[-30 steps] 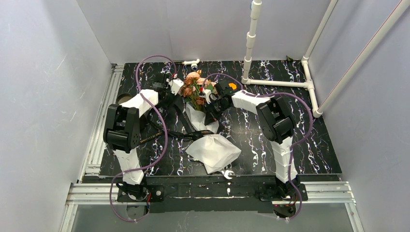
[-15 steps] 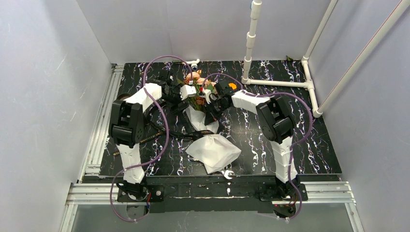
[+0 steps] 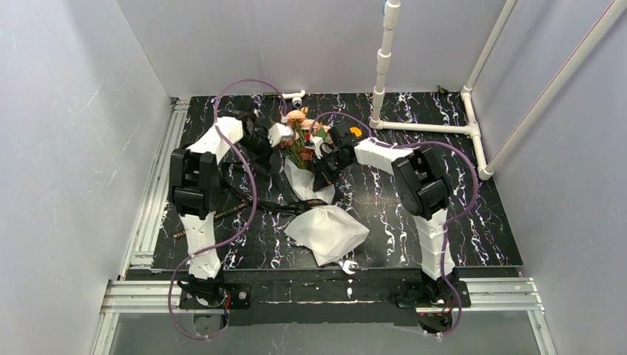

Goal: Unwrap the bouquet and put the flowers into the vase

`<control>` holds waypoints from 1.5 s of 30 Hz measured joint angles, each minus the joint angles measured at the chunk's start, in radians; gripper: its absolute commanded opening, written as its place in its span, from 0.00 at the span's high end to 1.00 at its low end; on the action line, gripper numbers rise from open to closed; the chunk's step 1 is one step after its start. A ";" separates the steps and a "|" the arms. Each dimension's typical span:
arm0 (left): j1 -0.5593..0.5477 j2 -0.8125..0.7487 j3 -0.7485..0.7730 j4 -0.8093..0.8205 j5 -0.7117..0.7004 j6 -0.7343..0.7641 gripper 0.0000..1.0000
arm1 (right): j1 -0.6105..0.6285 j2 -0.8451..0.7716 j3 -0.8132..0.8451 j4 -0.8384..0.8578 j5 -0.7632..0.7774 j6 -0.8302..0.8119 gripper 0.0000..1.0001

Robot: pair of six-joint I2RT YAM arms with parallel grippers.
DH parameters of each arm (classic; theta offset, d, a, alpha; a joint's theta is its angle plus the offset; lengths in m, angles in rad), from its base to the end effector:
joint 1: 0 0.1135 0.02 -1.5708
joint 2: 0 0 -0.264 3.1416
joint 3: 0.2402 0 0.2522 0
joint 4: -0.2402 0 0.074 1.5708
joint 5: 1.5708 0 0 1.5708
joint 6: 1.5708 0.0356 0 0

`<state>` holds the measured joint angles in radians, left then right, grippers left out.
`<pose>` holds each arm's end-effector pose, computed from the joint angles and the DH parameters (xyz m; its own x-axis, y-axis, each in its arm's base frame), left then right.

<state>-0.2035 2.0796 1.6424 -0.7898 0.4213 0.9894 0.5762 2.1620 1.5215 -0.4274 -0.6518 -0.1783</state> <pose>0.4200 -0.1015 0.1944 -0.2394 0.8281 -0.5069 0.9460 0.3165 0.0702 0.3645 0.2626 0.1448 -0.6028 -0.5598 -0.5686 -0.7979 0.4146 0.4376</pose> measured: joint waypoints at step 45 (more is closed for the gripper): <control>0.018 -1.202 -0.759 -0.284 -0.493 -0.201 0.26 | -0.005 -0.013 -0.013 0.002 -0.006 0.005 0.81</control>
<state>-0.1852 0.8780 0.8837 -1.0737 -0.0719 0.7883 0.5716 2.1490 1.5085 -0.4255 -0.6582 -0.1734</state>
